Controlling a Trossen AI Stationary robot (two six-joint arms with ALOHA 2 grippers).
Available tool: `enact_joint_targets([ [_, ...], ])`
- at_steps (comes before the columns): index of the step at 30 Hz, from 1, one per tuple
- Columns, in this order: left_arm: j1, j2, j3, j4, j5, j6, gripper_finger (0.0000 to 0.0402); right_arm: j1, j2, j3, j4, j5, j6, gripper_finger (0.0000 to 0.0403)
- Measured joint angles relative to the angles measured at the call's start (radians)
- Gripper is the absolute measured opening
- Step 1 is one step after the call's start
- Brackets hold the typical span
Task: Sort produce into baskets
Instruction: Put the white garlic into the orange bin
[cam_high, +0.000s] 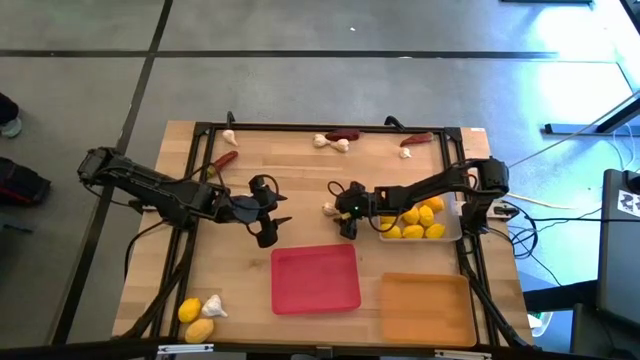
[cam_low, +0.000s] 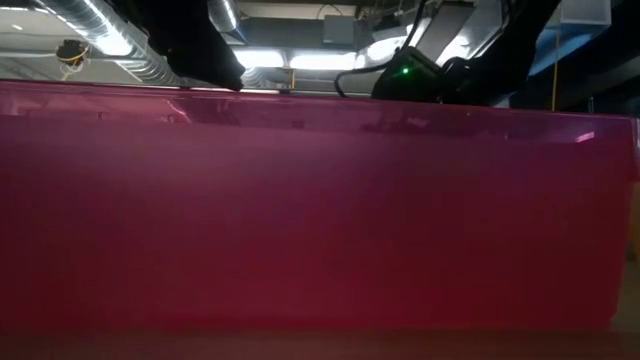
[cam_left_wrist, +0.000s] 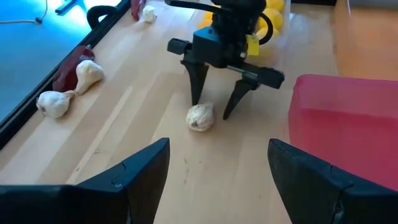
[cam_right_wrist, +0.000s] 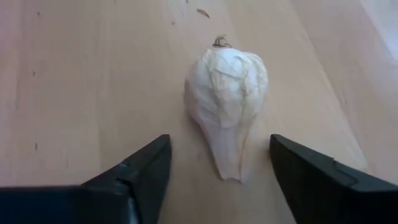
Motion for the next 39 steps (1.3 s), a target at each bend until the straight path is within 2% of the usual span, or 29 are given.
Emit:
enact_joint_targets([
  [11, 0.000, 0.000, 0.000, 0.000, 0.000, 0.017, 0.0269, -0.001, 0.022, 0.001, 0.026, -0.020, 0.015, 0.0093],
  [17, 0.000, -0.003, 0.000, -0.002, 0.000, 0.046, 0.0269, -0.001, 0.015, -0.001, 0.047, -0.016, 0.015, 0.0032],
  [22, -0.017, -0.029, 0.000, -0.035, 0.001, 0.052, 0.0269, -0.002, -0.040, -0.006, -0.014, -0.017, 0.016, 0.0020],
  [27, -0.020, -0.036, 0.000, -0.030, -0.012, 0.067, 0.0269, 0.001, -0.144, -0.004, -0.105, -0.120, 0.055, 0.0018],
  [39, -0.020, -0.036, 0.000, -0.054, -0.016, 0.069, 0.0269, 0.178, -0.458, -0.002, -0.373, -0.075, 0.181, 0.0017],
])
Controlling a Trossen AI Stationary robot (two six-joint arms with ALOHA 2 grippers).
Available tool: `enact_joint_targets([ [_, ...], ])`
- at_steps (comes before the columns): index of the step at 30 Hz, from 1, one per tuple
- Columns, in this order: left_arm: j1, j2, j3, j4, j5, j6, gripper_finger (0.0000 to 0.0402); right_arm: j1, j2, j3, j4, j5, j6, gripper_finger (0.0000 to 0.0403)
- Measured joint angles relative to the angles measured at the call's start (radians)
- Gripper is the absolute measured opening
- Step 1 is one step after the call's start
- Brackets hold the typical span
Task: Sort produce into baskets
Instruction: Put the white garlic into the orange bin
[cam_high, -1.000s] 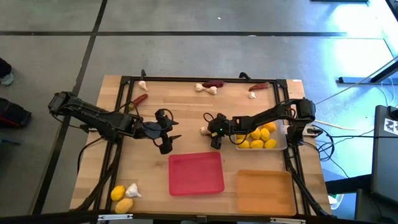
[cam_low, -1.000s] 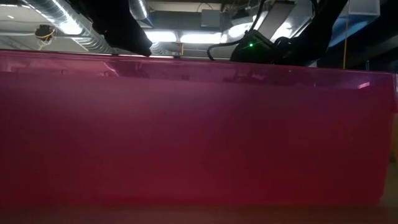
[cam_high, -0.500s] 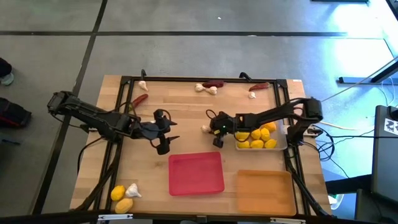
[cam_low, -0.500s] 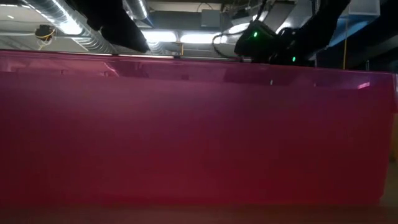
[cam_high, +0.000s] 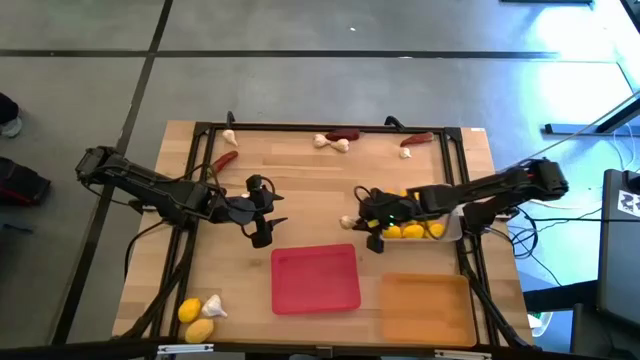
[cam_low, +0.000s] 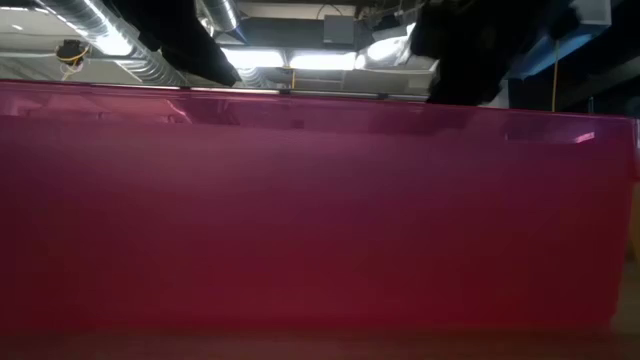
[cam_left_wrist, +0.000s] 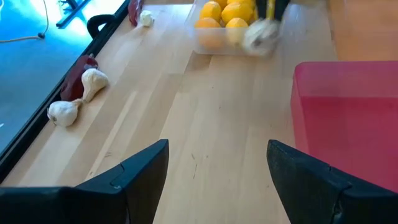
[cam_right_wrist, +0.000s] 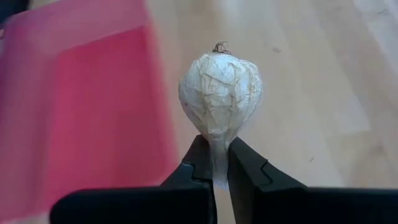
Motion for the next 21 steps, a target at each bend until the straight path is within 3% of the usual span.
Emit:
enact_joint_targets([
  [7, 0.000, 0.000, 0.000, -0.001, 0.000, -0.005, 0.0269, 0.143, -0.143, 0.000, -0.137, -0.004, 0.188, 0.0017],
  [11, 0.000, 0.000, 0.000, 0.001, 0.000, -0.010, 0.0269, 0.236, -0.191, 0.000, -0.196, -0.080, 0.386, 0.0017],
  [21, 0.002, 0.000, 0.000, 0.000, 0.000, -0.016, 0.0269, 0.534, -0.229, 0.000, -0.196, -0.008, 0.766, 0.0017],
])
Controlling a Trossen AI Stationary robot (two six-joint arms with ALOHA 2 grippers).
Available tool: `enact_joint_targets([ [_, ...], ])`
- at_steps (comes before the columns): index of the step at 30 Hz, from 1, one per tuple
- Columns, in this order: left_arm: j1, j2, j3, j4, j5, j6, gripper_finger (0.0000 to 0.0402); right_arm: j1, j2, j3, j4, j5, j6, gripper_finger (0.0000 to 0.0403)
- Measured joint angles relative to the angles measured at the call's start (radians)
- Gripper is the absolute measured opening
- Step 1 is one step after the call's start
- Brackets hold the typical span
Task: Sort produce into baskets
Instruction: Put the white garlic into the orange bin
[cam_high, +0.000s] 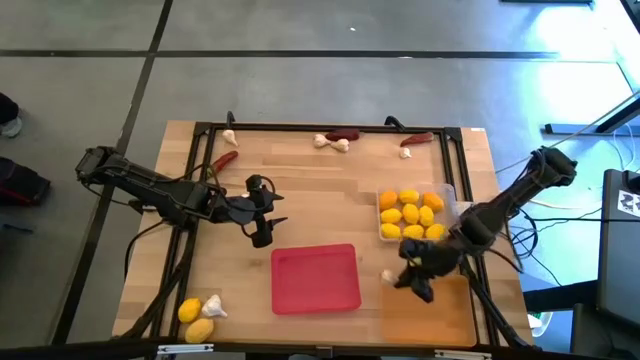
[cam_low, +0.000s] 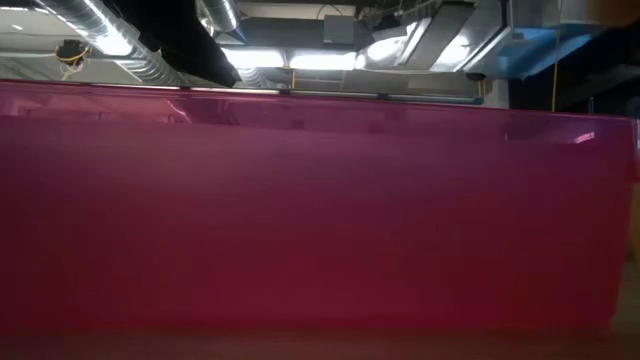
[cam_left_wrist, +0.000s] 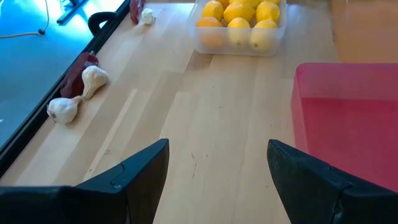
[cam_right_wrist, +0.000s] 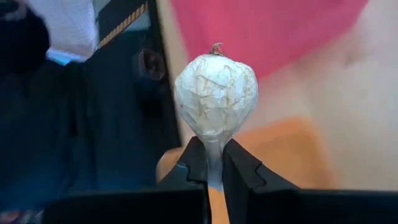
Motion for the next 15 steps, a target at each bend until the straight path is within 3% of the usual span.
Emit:
enact_joint_targets([
  [15, 0.001, 0.000, 0.000, 0.000, 0.000, -0.005, 0.0269, 0.284, 0.041, 0.001, -0.132, 0.089, 0.491, 0.0017],
])
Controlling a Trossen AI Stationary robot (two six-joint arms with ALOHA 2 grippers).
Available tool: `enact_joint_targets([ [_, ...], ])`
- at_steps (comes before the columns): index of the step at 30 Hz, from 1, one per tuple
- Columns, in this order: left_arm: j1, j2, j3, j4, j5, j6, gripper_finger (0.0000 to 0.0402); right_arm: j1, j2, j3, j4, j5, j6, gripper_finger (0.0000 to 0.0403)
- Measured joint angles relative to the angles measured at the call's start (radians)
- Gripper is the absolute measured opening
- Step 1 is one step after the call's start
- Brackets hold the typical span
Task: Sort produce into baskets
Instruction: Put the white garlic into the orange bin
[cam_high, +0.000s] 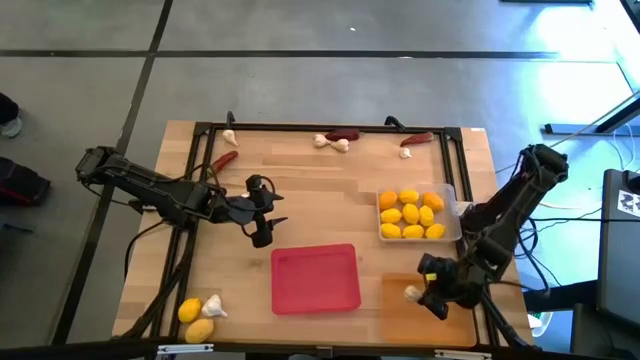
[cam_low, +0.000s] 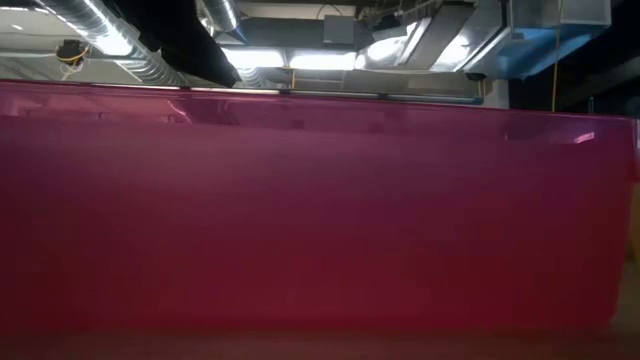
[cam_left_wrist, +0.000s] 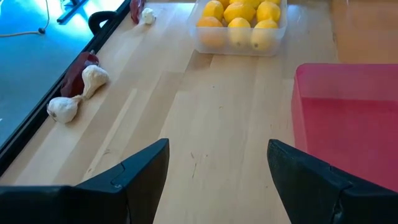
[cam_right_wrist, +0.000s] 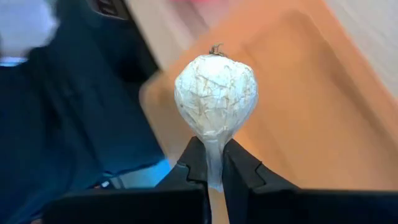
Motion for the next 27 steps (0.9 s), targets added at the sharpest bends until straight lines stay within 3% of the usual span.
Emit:
enact_joint_targets([
  [13, 0.000, 0.000, 0.000, -0.003, 0.000, 0.000, 0.0269, 0.112, 0.087, 0.000, -0.105, -0.066, 0.226, 0.0017],
  [27, 0.000, 0.000, 0.000, -0.004, 0.000, -0.003, 0.0269, 0.123, 0.183, 0.000, -0.129, -0.186, 0.283, 0.0032],
])
